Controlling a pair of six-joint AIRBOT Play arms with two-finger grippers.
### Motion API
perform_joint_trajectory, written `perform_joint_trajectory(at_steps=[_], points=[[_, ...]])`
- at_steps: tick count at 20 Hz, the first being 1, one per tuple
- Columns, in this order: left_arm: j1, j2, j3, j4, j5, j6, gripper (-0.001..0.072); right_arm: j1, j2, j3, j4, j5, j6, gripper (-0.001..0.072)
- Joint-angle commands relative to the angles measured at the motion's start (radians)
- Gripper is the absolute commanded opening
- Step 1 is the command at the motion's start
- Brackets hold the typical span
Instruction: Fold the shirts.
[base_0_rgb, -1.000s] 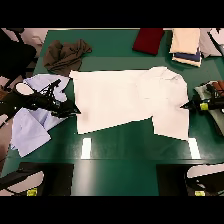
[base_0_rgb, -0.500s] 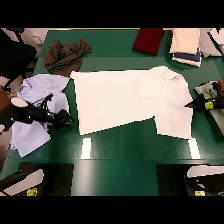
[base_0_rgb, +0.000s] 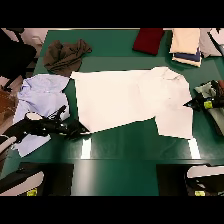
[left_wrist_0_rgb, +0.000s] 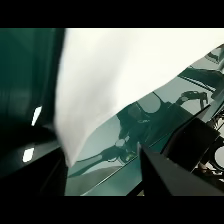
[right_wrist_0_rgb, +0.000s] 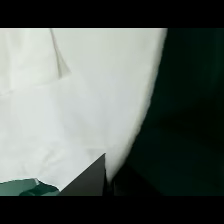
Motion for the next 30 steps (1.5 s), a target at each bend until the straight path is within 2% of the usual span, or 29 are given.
perform_joint_trajectory(at_steps=[1,5,8,9,11,15,16,17,18,22,26,30], points=[[-0.119,-0.001,-0.010,0.005,0.174,-0.032,0.0464,0.021,0.001,0.001,0.001,0.003,0.001,0.0025],[-0.137,-0.001,0.005,-0.029,0.311,-0.047,0.0032,0.006,0.008,0.001,0.001,0.030,0.001,0.0025],[-0.137,-0.001,0.024,-0.028,0.254,-0.047,0.0024,-0.031,0.046,0.001,0.000,0.025,0.001,0.0025],[-0.137,-0.001,0.024,-0.017,0.211,-0.048,0.0125,-0.048,0.063,0.001,0.001,0.018,0.001,0.0025],[-0.138,0.000,0.024,0.030,0.175,-0.061,0.0021,-0.085,0.084,0.001,0.002,0.006,0.001,0.0026],[-0.137,0.000,0.024,0.050,0.138,-0.073,0.0024,-0.139,0.087,0.000,0.021,0.029,0.002,0.0026],[-0.137,0.000,0.024,0.050,0.127,-0.073,0.0087,-0.145,0.087,0.000,0.036,0.027,0.002,0.0026],[-0.137,0.000,0.024,0.055,0.126,-0.073,0.0090,-0.144,0.087,0.001,0.035,0.027,0.002,0.0026],[-0.137,0.000,0.024,0.059,0.135,-0.071,0.0021,-0.142,0.087,0.000,0.034,0.031,0.002,0.0026],[-0.137,0.000,0.024,0.061,0.215,-0.090,0.0020,-0.140,0.087,0.000,0.036,0.054,0.002,0.0026],[-0.137,0.002,0.048,0.047,0.241,-0.088,0.0018,-0.106,0.101,0.000,0.037,0.079,0.002,0.0025],[-0.137,0.115,0.182,0.080,0.266,-0.121,0.0017,-0.045,0.224,0.001,0.037,0.055,0.001,0.0025]])
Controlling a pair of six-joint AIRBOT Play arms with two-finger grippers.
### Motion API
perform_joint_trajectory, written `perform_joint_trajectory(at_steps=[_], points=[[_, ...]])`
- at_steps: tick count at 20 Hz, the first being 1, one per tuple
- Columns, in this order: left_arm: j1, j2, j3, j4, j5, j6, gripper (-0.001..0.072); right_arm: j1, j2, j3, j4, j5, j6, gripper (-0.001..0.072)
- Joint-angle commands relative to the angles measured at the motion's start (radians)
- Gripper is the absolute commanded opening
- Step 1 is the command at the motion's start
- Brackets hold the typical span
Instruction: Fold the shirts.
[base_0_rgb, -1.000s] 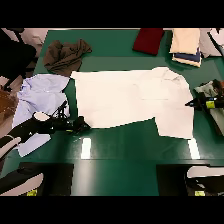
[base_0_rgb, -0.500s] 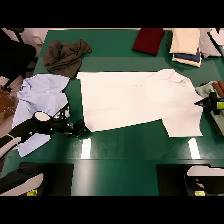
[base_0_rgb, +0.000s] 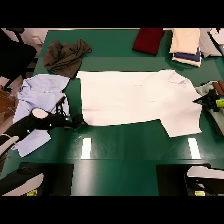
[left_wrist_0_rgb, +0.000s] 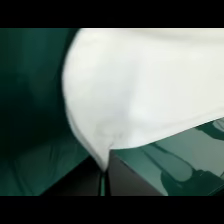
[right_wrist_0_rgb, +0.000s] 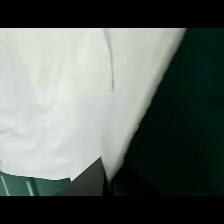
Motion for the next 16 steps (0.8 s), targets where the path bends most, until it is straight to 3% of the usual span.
perform_joint_trajectory(at_steps=[1,5,11,16], points=[[0.000,0.097,0.135,0.058,0.010,-0.064,0.0017,0.046,0.107,0.001,0.001,-0.017,-0.002,0.0025],[0.000,0.183,0.392,0.343,-0.061,-0.215,0.0016,0.095,0.262,0.002,0.001,-0.040,-0.001,0.0025],[0.000,0.183,0.711,0.441,-0.200,-0.217,0.0017,0.089,0.476,0.014,0.162,-0.048,-0.008,0.0024],[0.000,0.183,0.996,0.489,-0.285,-0.216,0.0016,0.101,0.640,0.198,0.178,-0.093,0.079,0.0024]])
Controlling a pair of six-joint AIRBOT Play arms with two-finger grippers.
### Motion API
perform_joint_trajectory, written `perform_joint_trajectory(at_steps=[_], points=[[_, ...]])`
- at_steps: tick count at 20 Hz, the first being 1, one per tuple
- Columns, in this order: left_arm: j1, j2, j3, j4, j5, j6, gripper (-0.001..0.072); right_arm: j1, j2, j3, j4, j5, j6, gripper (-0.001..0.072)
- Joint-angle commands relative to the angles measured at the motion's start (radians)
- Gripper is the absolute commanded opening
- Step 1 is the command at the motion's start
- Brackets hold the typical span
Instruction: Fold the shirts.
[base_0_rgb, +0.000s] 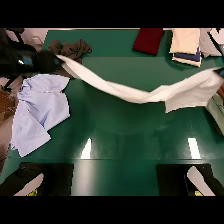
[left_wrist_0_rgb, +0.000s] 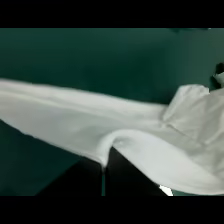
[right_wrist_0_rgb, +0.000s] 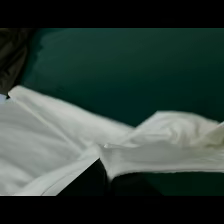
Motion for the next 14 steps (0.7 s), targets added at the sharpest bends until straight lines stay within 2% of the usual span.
perform_joint_trajectory(at_steps=[1,7,10,14], points=[[0.000,0.002,0.217,0.050,-0.077,-0.004,0.0016,0.010,0.103,0.149,0.015,-0.021,0.070,0.0023],[0.000,0.002,0.593,0.090,-0.261,-0.005,0.0017,0.010,0.169,0.508,-0.185,0.008,0.245,0.0023],[0.000,0.012,0.759,0.164,-0.358,-0.026,0.0017,0.010,0.200,0.655,-0.278,0.024,0.321,0.0023],[0.000,0.091,0.775,0.292,-0.319,-0.030,0.0017,0.007,0.163,0.873,-0.320,0.062,0.381,0.0022]])
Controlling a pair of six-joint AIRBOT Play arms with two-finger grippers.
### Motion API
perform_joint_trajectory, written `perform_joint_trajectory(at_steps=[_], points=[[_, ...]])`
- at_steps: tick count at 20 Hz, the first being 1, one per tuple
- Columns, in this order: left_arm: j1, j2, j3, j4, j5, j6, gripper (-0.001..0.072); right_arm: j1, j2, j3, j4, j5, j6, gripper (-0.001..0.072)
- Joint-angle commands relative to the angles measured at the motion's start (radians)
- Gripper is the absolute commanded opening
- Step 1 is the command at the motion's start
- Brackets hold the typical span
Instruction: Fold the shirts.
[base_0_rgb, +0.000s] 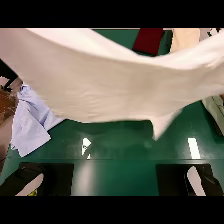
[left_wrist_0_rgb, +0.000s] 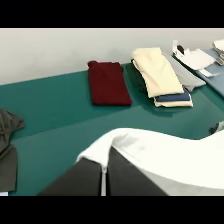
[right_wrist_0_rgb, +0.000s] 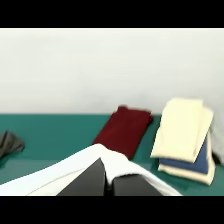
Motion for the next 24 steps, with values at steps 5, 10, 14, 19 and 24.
perform_joint_trajectory(at_steps=[5,10,14,19,24], points=[[0.000,0.034,0.021,0.109,0.029,-0.006,0.0016,-0.002,-0.132,0.270,-0.020,0.131,0.103,0.0022],[0.000,0.016,-0.429,-0.001,0.241,-0.013,0.0017,0.079,-0.233,-0.238,0.061,-0.039,-0.034,0.0022],[0.000,-0.127,-0.758,-0.092,0.512,0.009,0.0017,0.206,-0.500,-0.400,0.042,-0.302,-0.117,0.0022],[0.000,-0.520,-0.766,-0.111,0.791,0.092,0.0017,0.303,-1.014,-0.114,0.058,-0.302,-0.093,0.0022],[0.002,-0.727,-0.712,-0.110,0.713,0.097,0.0017,0.334,-1.263,0.104,0.008,-0.084,-0.029,0.0022]])
